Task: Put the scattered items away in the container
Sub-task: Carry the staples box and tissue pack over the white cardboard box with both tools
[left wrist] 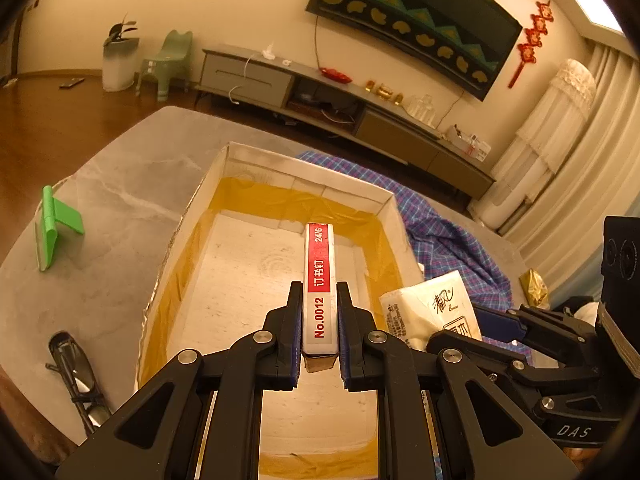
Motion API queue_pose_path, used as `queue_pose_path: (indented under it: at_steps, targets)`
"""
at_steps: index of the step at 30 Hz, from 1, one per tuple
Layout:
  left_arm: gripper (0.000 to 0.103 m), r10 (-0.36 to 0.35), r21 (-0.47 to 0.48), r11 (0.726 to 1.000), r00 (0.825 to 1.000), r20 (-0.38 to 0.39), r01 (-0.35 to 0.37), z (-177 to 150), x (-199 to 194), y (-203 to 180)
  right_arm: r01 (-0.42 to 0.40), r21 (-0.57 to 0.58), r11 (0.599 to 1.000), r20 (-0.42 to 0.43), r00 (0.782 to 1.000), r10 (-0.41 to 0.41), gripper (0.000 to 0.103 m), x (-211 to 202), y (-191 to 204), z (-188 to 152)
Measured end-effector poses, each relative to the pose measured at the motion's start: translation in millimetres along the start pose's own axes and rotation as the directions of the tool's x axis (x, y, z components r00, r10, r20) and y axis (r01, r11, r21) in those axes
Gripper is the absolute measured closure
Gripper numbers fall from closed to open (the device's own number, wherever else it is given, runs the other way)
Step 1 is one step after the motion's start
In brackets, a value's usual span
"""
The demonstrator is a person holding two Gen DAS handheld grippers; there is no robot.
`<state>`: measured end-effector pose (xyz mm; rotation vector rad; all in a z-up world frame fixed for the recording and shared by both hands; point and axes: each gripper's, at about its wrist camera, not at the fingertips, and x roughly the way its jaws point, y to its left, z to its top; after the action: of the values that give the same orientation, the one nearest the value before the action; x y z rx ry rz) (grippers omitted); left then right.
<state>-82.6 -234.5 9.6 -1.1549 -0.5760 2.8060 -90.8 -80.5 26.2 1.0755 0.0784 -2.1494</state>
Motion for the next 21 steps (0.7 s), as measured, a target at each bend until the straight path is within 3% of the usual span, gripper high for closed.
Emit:
queue_pose_path:
  at_steps: [21]
  targets:
    - [0.088, 0.043, -0.029, 0.998, 0.990, -0.132, -0.047, 30.1, 48.3, 12.2, 0.003, 0.026, 1.000, -0.101, 0.995, -0.001, 0.060, 54.7, -32.4, 44.4]
